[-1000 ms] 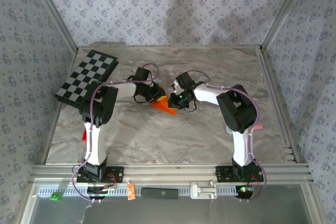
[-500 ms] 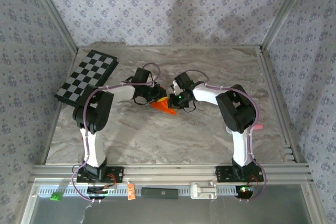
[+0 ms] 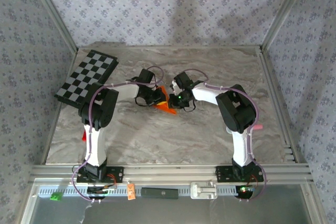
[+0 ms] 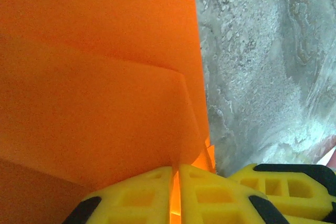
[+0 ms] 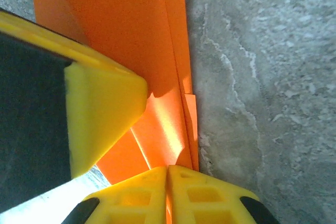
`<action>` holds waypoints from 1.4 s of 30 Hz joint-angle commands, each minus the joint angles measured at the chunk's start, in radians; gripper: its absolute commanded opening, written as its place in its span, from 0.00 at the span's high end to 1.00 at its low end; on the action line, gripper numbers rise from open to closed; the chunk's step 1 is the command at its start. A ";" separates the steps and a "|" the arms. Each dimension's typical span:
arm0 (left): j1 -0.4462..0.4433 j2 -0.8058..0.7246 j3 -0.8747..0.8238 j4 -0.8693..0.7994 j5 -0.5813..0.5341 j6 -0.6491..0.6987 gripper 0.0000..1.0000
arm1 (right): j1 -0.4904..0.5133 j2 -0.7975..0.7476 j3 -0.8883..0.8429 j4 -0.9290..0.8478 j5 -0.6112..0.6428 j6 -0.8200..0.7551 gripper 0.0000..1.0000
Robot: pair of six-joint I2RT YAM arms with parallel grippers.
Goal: Fold a paper plane with a square sheet of paper (pick it up from the middle)
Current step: Fourth fold the wing at the center of the table.
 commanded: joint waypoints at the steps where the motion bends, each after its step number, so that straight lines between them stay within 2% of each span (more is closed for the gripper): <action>1: 0.051 0.052 0.040 -0.089 -0.091 0.061 0.88 | -0.013 0.063 -0.033 -0.173 0.145 -0.056 0.89; 10: 0.164 0.102 0.130 -0.180 -0.120 0.183 0.87 | -0.018 0.066 -0.042 -0.187 0.167 -0.071 0.89; 17: 0.281 0.140 0.166 -0.192 -0.150 0.217 0.87 | -0.020 0.065 -0.048 -0.174 0.158 -0.069 0.89; 21: 0.310 0.123 0.199 -0.217 -0.168 0.232 0.87 | -0.021 0.061 -0.046 -0.168 0.152 -0.069 0.89; 24: 0.309 0.057 0.211 -0.228 -0.165 0.231 0.87 | -0.022 0.058 -0.043 -0.158 0.138 -0.069 0.89; 27: 0.290 -0.034 0.194 -0.215 -0.137 0.202 0.87 | -0.018 0.055 -0.038 -0.149 0.121 -0.069 0.89; 32: 0.198 -0.144 0.096 -0.146 -0.140 0.131 0.86 | -0.017 0.057 -0.026 -0.139 0.100 -0.069 0.88; 37: 0.097 -0.128 0.037 -0.065 -0.121 0.050 0.87 | -0.017 0.055 -0.021 -0.129 0.083 -0.078 0.88; 42: 0.024 -0.036 0.091 -0.078 -0.121 0.038 0.88 | -0.020 0.042 -0.024 -0.108 0.060 -0.086 0.88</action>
